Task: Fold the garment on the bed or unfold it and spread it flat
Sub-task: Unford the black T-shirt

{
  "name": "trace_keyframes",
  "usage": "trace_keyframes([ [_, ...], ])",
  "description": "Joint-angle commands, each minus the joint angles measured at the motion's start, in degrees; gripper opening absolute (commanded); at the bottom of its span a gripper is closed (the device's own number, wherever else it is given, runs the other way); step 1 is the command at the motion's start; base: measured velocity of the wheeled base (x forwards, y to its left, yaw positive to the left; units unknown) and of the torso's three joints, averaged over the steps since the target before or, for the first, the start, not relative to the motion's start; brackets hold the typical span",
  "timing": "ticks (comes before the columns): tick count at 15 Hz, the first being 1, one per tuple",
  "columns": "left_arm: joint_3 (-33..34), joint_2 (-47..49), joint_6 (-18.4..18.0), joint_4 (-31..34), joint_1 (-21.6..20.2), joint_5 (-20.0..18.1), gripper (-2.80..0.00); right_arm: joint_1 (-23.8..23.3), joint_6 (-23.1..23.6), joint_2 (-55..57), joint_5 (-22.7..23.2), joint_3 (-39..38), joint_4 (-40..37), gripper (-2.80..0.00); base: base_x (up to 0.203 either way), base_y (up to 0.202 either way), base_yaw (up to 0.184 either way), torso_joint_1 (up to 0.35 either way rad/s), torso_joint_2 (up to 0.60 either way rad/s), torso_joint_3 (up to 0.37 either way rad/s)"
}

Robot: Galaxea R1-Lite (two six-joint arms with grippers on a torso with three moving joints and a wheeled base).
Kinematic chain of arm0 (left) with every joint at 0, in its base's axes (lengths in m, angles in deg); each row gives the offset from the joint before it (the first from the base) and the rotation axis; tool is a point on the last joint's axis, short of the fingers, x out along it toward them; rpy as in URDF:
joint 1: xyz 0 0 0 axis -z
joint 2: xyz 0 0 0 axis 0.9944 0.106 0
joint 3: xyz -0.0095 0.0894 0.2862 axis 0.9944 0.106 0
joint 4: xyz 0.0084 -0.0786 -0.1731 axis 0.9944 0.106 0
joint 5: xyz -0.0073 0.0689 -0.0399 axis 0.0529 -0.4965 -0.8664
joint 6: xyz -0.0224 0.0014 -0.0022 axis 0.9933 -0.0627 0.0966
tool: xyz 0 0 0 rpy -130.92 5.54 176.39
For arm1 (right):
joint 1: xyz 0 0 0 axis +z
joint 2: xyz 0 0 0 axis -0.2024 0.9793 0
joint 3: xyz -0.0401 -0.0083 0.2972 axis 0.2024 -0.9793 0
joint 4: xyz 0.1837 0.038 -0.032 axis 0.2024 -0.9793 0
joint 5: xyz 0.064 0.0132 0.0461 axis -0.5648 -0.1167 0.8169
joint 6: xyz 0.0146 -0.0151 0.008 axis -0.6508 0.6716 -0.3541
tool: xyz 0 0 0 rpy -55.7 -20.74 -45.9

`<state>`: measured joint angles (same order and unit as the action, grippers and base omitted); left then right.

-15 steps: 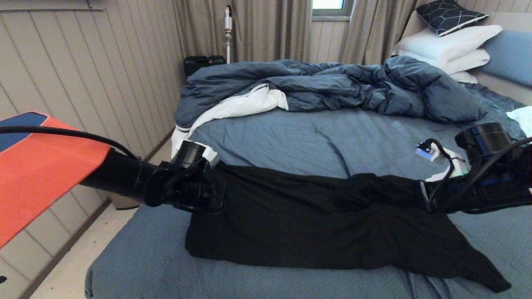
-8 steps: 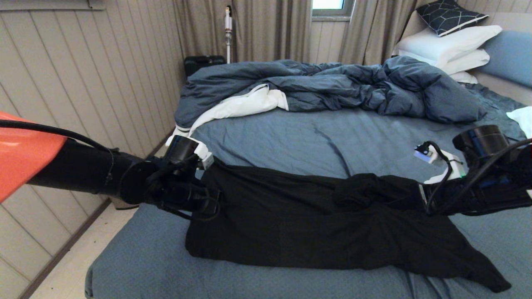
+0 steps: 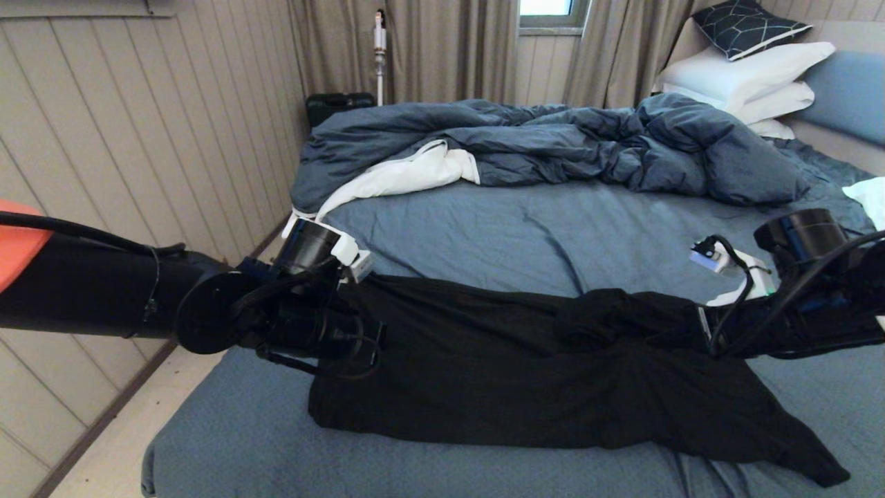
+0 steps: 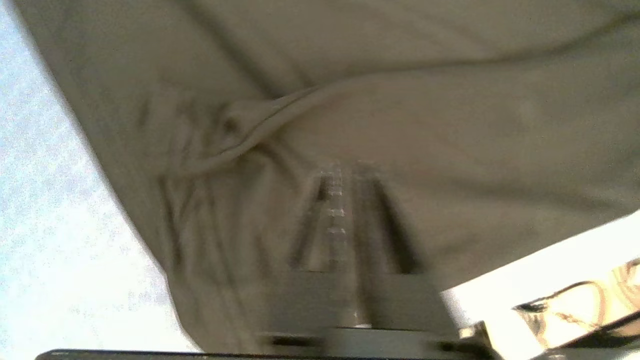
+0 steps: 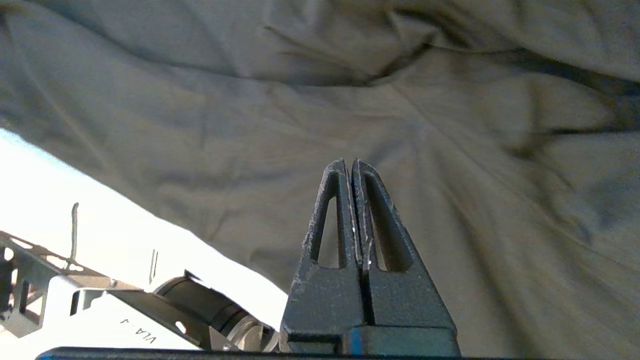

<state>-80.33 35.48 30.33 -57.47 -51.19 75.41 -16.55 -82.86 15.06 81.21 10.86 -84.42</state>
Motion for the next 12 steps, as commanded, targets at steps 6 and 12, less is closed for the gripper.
trace_keyframes([
  [6, 2.9, 2.8, -14.47, -4.22, -3.79, 2.03, 0.0, -0.05, 0.05, -0.19, 0.28, -0.04, -0.11, -2.8, 0.0, 0.0, 0.0, 0.0, 0.0, 0.0],
  [12, 3.69, 6.83, -17.85, -9.73, -5.6, 2.47, 0.0, -0.05, 0.05, 0.16, 0.28, 0.05, -0.11, -2.8, 0.0, 0.0, 0.0, 0.0, 0.0, 0.0],
])
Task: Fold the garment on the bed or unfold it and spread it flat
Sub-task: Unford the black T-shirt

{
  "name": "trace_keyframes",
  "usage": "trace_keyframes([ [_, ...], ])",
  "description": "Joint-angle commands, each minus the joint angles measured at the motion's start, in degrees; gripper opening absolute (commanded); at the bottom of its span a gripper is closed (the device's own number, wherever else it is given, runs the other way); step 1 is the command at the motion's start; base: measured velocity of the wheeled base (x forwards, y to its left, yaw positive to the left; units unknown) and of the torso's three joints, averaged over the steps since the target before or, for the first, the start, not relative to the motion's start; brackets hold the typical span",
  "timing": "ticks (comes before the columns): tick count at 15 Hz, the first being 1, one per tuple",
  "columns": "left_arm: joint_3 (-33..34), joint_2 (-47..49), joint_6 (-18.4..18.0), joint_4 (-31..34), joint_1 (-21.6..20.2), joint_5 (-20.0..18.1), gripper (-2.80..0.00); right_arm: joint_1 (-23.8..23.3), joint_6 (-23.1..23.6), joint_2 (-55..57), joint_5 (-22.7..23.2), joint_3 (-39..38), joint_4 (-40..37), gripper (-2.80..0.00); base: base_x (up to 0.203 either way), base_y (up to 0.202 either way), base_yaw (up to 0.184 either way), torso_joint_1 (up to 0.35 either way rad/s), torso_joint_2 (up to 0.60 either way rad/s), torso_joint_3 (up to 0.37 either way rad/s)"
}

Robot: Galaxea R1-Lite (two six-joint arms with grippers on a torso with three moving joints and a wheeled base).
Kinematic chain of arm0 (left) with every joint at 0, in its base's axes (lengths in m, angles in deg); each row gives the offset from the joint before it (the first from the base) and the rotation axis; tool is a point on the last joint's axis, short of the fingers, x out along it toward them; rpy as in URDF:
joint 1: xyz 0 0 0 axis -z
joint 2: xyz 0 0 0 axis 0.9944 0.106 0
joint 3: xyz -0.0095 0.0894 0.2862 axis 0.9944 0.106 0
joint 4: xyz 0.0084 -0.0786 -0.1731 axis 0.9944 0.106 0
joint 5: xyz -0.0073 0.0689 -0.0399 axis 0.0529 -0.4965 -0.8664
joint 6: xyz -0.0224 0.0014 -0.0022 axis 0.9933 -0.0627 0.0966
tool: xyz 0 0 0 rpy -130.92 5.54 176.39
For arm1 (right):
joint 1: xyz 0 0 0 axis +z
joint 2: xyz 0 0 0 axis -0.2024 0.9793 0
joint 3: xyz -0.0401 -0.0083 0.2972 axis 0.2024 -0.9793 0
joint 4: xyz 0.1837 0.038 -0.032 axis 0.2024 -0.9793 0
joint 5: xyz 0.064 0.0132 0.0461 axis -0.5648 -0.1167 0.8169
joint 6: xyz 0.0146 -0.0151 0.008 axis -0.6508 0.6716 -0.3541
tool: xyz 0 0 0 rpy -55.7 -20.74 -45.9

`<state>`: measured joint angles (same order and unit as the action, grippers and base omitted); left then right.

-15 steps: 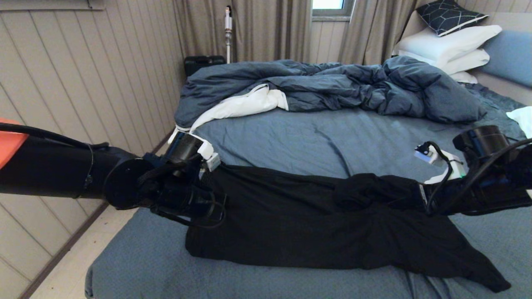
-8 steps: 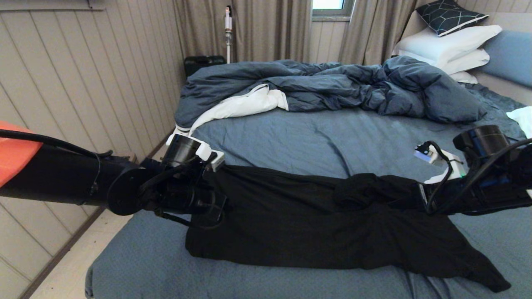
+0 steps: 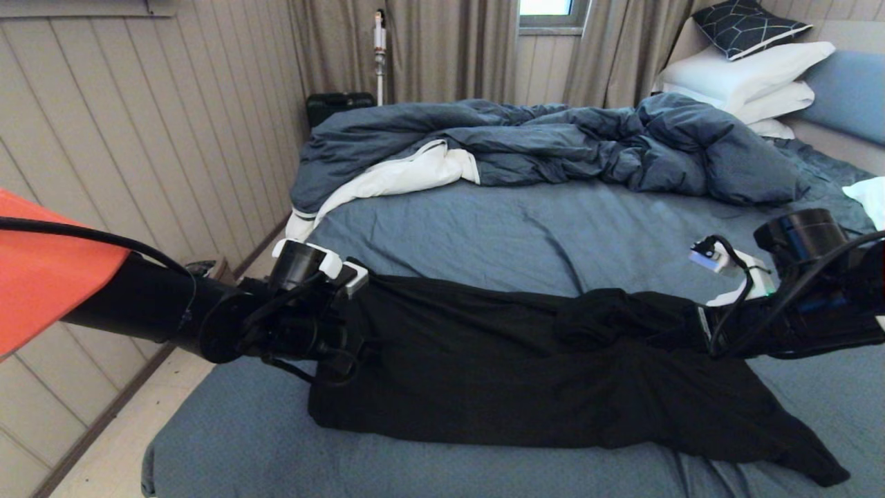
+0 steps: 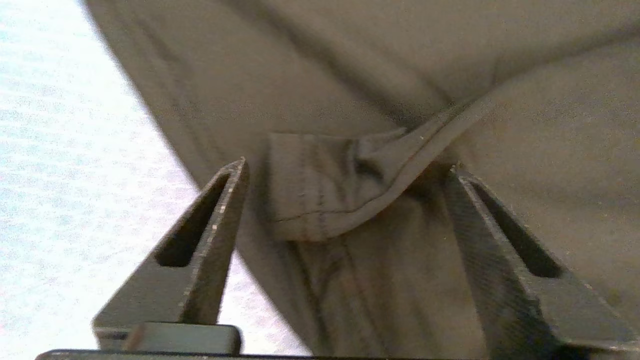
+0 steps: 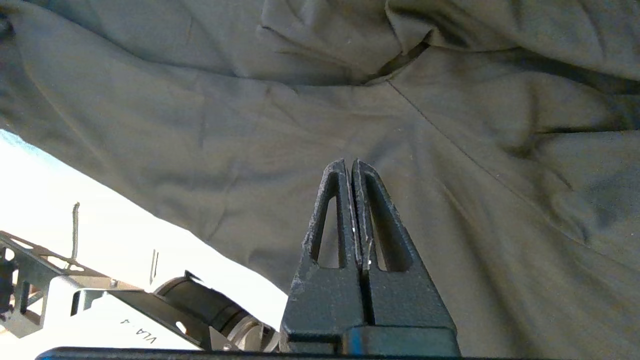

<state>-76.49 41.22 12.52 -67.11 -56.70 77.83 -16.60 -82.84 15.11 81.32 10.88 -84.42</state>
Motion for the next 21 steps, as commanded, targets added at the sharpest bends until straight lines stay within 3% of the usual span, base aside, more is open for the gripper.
trace_keyframes([
  [1, 0.04, 0.98, -0.42, 0.0, -0.14, -0.04, -2.8, 0.0, 0.03, 0.2, 0.09, 0.03, -0.11, -2.8, 0.0, 0.0, 0.0, 0.0, 0.0, 0.0],
  [3, 0.15, 0.26, -1.92, 0.0, -0.08, -0.72, -2.8, 0.0, 0.03, 0.44, 0.08, 0.04, -0.11, -2.8, 0.0, 0.0, 0.0, 0.0, 0.0, 0.0],
  [8, 2.27, -5.05, -1.41, 0.0, 0.81, -1.58, -2.8, 0.09, 0.03, 0.37, 0.08, -0.06, -0.11, -2.8, 0.0, 0.0, 0.0, 0.0, 0.0, 0.0],
  [14, 12.74, -17.45, -1.05, -0.22, 5.23, -1.54, -2.8, -0.17, 0.03, 0.58, -0.09, -0.15, -0.11, -2.8, 0.0, 0.0, 0.0, 0.0, 0.0, 0.0],
  [17, 19.46, -24.42, 2.12, 0.16, 11.29, -1.41, -2.8, -0.26, 0.03, 0.98, -0.18, -0.15, -0.11, -2.8, 0.0, 0.0, 0.0, 0.0, 0.0, 0.0],
  [21, 30.35, -27.95, 8.63, -0.6, 24.08, -0.66, -2.8, -0.26, 0.03, 0.9, -0.18, -0.59, 0.39, -2.8, 0.0, 0.0, 0.0, 0.0, 0.0, 0.0],
])
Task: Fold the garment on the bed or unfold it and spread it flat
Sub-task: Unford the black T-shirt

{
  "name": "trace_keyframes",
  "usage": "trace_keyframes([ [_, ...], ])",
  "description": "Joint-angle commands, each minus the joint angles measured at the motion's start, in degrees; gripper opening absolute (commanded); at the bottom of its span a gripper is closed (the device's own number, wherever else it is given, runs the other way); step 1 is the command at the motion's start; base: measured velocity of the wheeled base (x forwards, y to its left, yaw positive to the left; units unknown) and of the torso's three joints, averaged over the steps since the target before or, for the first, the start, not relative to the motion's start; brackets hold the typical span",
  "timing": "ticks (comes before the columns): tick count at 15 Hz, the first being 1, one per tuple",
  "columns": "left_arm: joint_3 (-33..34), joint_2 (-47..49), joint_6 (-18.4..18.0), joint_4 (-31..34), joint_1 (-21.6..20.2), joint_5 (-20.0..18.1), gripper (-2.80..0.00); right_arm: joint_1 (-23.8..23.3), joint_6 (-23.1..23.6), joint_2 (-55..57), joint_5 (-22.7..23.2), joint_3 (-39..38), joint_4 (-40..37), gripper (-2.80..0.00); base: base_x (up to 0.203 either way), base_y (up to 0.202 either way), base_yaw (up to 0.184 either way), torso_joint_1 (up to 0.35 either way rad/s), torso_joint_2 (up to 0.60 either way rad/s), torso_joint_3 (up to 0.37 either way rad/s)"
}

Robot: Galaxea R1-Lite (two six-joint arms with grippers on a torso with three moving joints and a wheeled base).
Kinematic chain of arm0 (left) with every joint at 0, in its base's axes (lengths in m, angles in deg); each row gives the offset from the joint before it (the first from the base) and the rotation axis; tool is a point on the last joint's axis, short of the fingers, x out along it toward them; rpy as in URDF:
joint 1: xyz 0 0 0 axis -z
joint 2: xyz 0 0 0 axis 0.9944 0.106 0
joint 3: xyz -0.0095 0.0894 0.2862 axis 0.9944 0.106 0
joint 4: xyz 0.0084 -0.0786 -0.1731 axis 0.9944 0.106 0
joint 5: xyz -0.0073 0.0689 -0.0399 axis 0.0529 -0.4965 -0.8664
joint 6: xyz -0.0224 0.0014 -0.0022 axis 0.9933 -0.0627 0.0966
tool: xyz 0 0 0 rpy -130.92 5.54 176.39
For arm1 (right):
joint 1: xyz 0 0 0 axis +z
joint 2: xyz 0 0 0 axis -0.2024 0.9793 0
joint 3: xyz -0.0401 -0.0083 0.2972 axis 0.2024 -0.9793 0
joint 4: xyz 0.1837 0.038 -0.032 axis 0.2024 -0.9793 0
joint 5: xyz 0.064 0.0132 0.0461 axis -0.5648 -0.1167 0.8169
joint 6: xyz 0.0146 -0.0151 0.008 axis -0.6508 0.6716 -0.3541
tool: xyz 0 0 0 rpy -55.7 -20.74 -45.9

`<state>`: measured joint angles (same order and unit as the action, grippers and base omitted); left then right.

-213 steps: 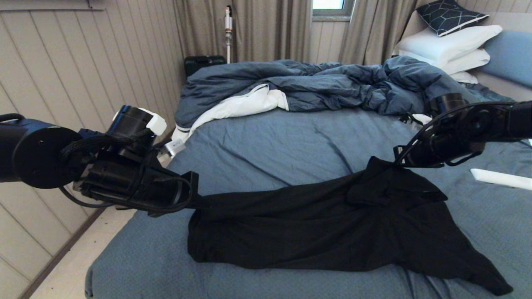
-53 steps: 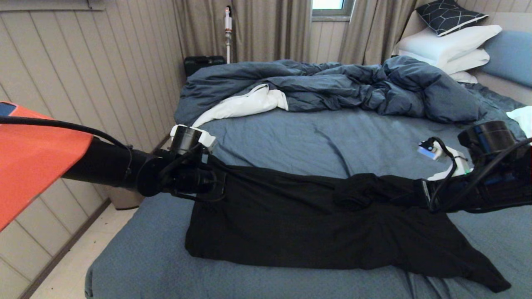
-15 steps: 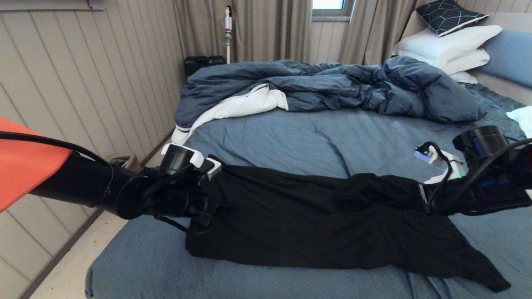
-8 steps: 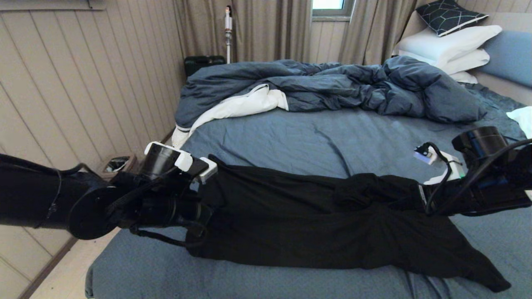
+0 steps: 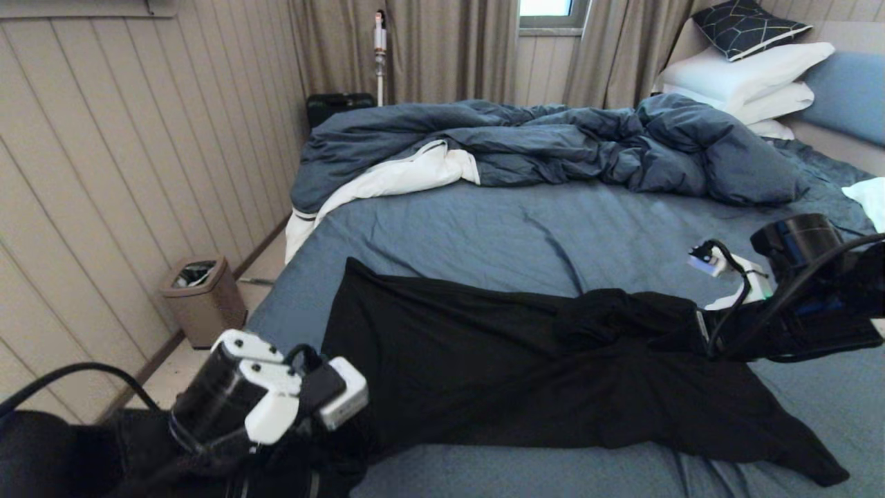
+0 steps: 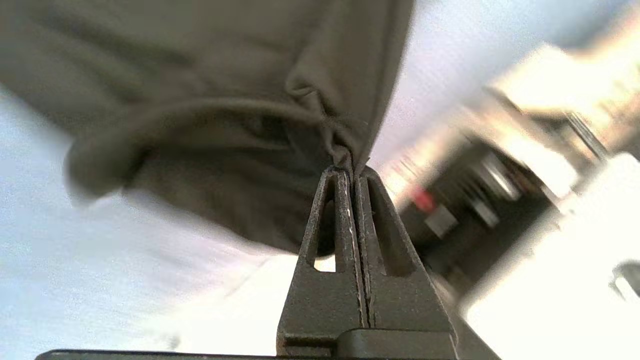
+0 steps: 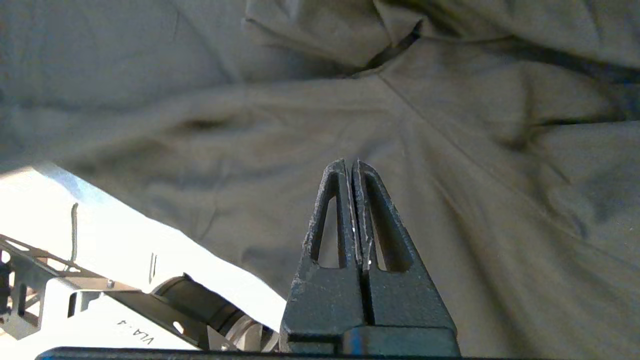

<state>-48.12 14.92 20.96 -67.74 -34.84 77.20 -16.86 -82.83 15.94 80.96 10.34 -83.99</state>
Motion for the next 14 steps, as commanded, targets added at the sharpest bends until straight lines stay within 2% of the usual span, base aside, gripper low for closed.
trace_keyframes([
  [1, 3.93, -2.09, 2.43, -1.09, 4.56, 0.18, -2.8, 0.0, 0.02, 0.08, 0.17, -0.14, -0.01, -2.8, 0.0, 0.0, 0.0, 0.0, 0.0, 0.0],
  [2, 5.41, -2.56, 5.14, -2.37, 6.44, 0.29, -2.8, 0.0, 0.02, 0.08, 0.17, -0.22, -0.01, -2.8, 0.0, 0.0, 0.0, 0.0, 0.0, 0.0],
  [3, 6.11, -3.21, 6.37, -2.75, 7.61, 0.32, -2.8, 0.0, 0.02, 0.08, 0.09, -0.22, -0.01, -2.8, 0.0, 0.0, 0.0, 0.0, 0.0, 0.0],
  [8, 8.28, -4.17, 10.53, -2.89, 13.47, -0.09, -2.8, -0.44, 0.2, 0.16, 0.09, -0.22, 0.07, -2.8, 0.0, 0.0, 0.0, 0.0, 0.0, 0.0],
  [12, 8.84, -3.76, 10.64, -4.14, 13.64, -0.11, -2.8, -0.44, 0.13, 0.16, 0.09, -0.22, 0.07, -2.8, 0.0, 0.0, 0.0, 0.0, 0.0, 0.0],
  [13, 8.84, -4.14, 10.59, -4.21, 13.68, 0.28, 0.0, -0.38, 0.2, 0.16, 0.09, -0.28, 0.07, -2.8, 0.0, 0.0, 0.0, 0.0, 0.0, 0.0],
  [14, 8.69, -4.65, 10.51, -4.21, 13.67, 0.58, 0.0, -0.36, 0.2, 0.16, 0.09, -0.3, 0.07, -2.8, 0.0, 0.0, 0.0, 0.0, 0.0, 0.0],
])
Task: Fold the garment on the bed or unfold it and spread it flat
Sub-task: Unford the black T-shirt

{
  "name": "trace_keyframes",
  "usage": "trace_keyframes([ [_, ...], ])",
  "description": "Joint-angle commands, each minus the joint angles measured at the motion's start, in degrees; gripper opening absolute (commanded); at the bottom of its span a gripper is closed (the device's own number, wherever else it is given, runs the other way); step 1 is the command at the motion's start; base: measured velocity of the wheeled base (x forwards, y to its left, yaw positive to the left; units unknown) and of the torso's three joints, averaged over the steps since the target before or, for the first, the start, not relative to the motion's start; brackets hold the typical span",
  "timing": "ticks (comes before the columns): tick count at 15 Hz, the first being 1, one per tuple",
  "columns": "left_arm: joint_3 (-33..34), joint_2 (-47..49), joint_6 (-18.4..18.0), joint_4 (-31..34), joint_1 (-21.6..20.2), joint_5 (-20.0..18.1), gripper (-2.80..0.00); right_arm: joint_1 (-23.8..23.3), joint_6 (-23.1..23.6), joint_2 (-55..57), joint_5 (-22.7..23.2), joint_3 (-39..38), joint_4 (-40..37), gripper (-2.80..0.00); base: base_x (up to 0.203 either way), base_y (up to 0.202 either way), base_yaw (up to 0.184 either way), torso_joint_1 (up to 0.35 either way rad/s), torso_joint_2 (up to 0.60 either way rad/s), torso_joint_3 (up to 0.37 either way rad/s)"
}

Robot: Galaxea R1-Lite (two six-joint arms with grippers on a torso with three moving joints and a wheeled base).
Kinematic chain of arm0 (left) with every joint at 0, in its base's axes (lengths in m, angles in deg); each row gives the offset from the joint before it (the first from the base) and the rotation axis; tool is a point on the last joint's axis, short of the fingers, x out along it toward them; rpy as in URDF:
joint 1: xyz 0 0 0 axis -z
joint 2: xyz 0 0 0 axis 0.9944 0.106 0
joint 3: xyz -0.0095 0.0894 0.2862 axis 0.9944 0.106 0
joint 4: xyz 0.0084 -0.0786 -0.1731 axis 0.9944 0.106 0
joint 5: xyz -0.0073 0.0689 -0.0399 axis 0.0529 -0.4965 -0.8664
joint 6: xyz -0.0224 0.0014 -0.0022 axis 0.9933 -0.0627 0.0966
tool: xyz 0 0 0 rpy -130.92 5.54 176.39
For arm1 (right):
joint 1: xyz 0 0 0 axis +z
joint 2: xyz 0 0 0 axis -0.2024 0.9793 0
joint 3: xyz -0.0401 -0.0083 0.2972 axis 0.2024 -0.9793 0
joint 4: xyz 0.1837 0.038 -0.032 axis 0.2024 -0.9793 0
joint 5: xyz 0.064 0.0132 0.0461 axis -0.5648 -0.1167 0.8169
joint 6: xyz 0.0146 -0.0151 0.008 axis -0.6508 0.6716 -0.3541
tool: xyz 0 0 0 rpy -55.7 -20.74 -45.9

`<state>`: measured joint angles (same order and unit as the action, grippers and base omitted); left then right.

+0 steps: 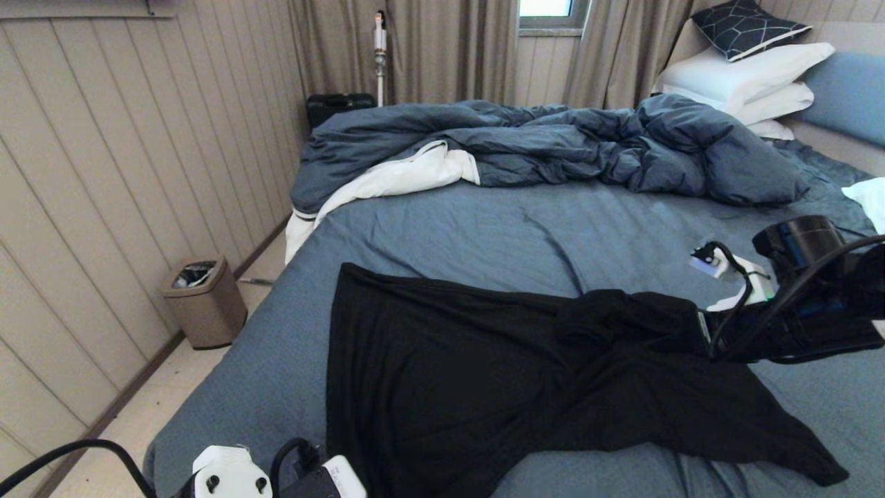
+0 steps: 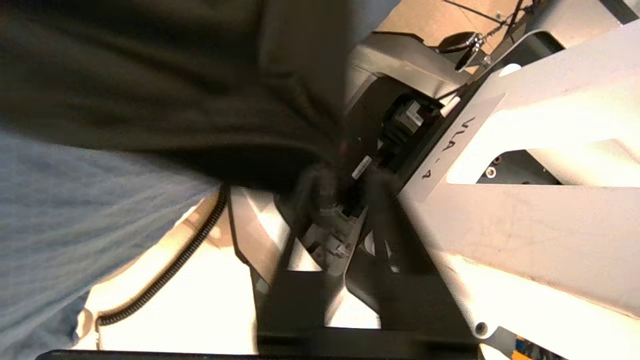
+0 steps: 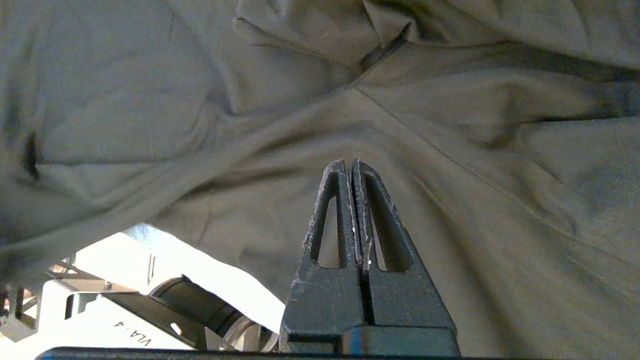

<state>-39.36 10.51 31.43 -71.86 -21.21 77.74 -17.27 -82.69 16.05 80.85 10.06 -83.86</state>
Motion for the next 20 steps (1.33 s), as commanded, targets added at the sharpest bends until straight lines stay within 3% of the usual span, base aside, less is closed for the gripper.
trace_keyframes([
  [1, -0.82, -0.81, 0.12, -0.17, -0.04, 0.24, 0.0, 0.0, 0.05, -0.02, 0.19, -0.02, -0.11, -2.8, 0.0, 0.0, 0.0, 0.0, 0.0, 0.0],
  [4, -3.94, -3.63, 0.47, 0.38, -0.78, 0.61, 0.0, 0.05, 0.05, -0.03, 0.19, 0.06, -0.12, -2.8, 0.0, 0.0, 0.0, 0.0, 0.0, 0.0],
  [5, -5.59, -3.52, 0.48, 0.52, -2.75, 0.63, 0.0, 0.11, -0.04, 0.03, 0.05, 0.29, -0.14, -2.8, 0.0, 0.0, 0.0, 0.0, 0.0, 0.0],
  [8, -13.93, 2.49, 1.62, 0.5, -14.74, -0.08, 0.0, 0.47, -1.7, 0.97, -2.36, 1.63, -0.29, -2.8, 0.0, 0.0, 0.0, 0.0, 0.0, 0.0],
  [10, -19.37, 8.01, 6.79, 0.59, -21.26, 0.05, 0.0, 0.6, -3.75, 0.66, -8.92, 3.11, -0.34, -2.8, 0.0, 0.0, 0.0, 0.0, 0.0, 0.0],
  [14, -20.18, 9.76, 11.46, 0.26, -31.75, 0.17, 0.0, -3.23, -2.33, 0.11, -16.03, 4.3, -0.75, -2.8, 0.0, 0.0, 0.0, 0.0, 0.0, 0.0],
  [15, -20.21, 9.71, 12.08, 0.38, -33.3, 0.29, 0.0, -4.16, -0.69, 0.22, -17.78, 3.96, -0.76, 0.0, 0.0, 0.0, 0.0, 0.0, 0.0, 0.0],
  [20, -16.71, 9.47, 12.26, -0.87, -34.85, -0.22, 0.0, -8.48, 2.48, 4.37, -19.53, 4.03, -0.32, 0.0, 0.0, 0.0, 0.0, 0.0, 0.0, 0.0],
])
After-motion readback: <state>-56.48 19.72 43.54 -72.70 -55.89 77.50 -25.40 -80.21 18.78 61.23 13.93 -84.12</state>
